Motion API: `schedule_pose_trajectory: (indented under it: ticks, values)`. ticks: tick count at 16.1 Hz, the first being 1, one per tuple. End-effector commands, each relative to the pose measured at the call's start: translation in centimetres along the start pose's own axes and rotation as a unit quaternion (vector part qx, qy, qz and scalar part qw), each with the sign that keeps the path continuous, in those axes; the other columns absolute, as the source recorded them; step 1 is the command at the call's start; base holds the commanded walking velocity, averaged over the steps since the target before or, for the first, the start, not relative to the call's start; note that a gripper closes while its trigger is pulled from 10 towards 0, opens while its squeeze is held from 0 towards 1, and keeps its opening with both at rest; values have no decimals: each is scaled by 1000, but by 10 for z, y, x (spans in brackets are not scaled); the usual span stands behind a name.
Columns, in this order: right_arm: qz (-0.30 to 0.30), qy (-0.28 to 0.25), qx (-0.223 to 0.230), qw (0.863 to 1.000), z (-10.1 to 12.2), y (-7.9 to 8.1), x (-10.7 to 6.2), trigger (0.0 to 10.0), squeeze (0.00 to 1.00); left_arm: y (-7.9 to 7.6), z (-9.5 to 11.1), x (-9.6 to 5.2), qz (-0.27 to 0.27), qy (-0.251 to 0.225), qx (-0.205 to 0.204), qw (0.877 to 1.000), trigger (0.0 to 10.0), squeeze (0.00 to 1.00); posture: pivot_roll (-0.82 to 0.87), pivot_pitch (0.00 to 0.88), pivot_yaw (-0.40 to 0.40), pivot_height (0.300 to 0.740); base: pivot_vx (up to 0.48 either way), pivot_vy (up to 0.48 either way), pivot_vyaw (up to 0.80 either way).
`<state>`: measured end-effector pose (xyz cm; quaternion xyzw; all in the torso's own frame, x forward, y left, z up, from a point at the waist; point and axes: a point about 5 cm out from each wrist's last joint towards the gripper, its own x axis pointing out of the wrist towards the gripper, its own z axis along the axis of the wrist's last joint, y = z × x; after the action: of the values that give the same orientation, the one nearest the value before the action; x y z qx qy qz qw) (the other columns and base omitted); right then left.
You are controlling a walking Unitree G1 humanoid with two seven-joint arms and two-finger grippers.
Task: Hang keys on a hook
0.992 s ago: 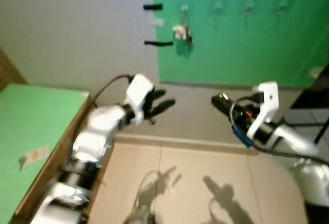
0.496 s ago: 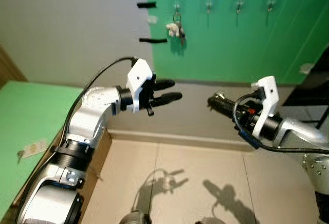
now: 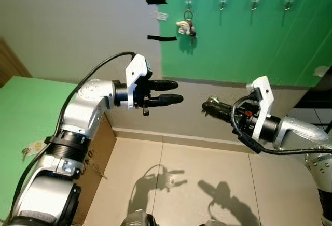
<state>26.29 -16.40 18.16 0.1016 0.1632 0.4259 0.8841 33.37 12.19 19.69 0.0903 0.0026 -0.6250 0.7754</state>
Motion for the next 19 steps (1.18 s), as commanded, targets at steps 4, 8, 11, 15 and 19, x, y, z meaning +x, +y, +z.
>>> schedule_pose_trajectory:
  ticks: [4,8,11,15,19]
  values:
    - [47,-2,-20,999,16,14,7,0,0,1,14,8,-43,-12,21,999,10000,0,-227,15,38,722,0,0,0]
    - [75,9,-28,997,16,23,13,0,0,1,19,14,-64,-25,22,997,10000,0,-231,6,35,722,0,0,0]
    - [85,7,-30,996,18,27,15,0,0,2,21,16,-65,-36,17,997,10000,0,-231,3,38,722,0,0,0]
    - [92,7,-29,995,17,31,19,0,0,4,23,18,-59,-49,9,997,10000,0,-230,2,38,722,0,0,0]
    - [98,10,-30,995,15,33,20,0,0,3,24,20,-66,-56,1,996,10000,0,-234,0,39,722,0,0,0]
